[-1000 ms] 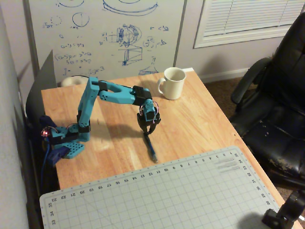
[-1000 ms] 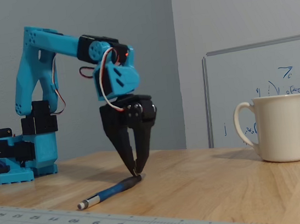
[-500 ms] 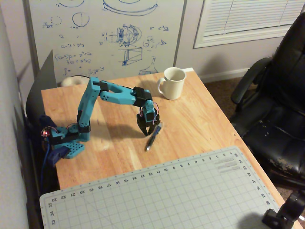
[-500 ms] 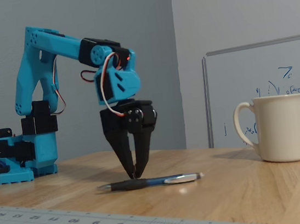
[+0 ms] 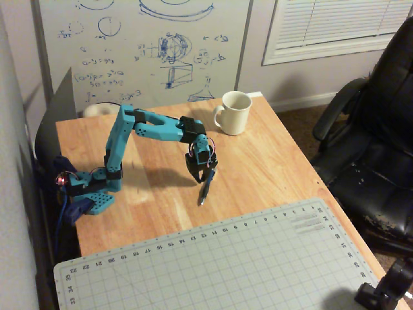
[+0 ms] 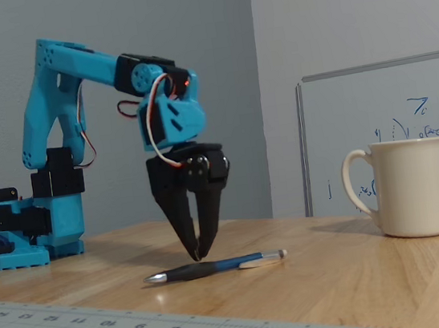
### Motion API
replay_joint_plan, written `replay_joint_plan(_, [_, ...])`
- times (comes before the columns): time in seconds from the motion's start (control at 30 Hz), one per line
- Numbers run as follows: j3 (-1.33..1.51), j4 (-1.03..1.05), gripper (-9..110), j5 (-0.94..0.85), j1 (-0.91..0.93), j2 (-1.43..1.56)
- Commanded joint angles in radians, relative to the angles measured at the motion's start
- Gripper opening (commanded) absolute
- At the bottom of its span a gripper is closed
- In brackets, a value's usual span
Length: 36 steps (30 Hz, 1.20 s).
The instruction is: Touch the pen.
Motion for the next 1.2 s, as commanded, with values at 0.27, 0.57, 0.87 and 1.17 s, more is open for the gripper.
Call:
replay_joint_plan(0.27, [-0.103,-0.011,1,-0.012,0.114,0.074])
replay_joint_plan(0.57, [-0.178,-0.012,1,-0.012,0.117,-0.014])
replay_joint_plan(0.87, [-0.175,0.002,1,-0.012,0.112,-0.058])
replay_joint_plan(1.17, [-0.175,0.002,1,-0.012,0.11,-0.058])
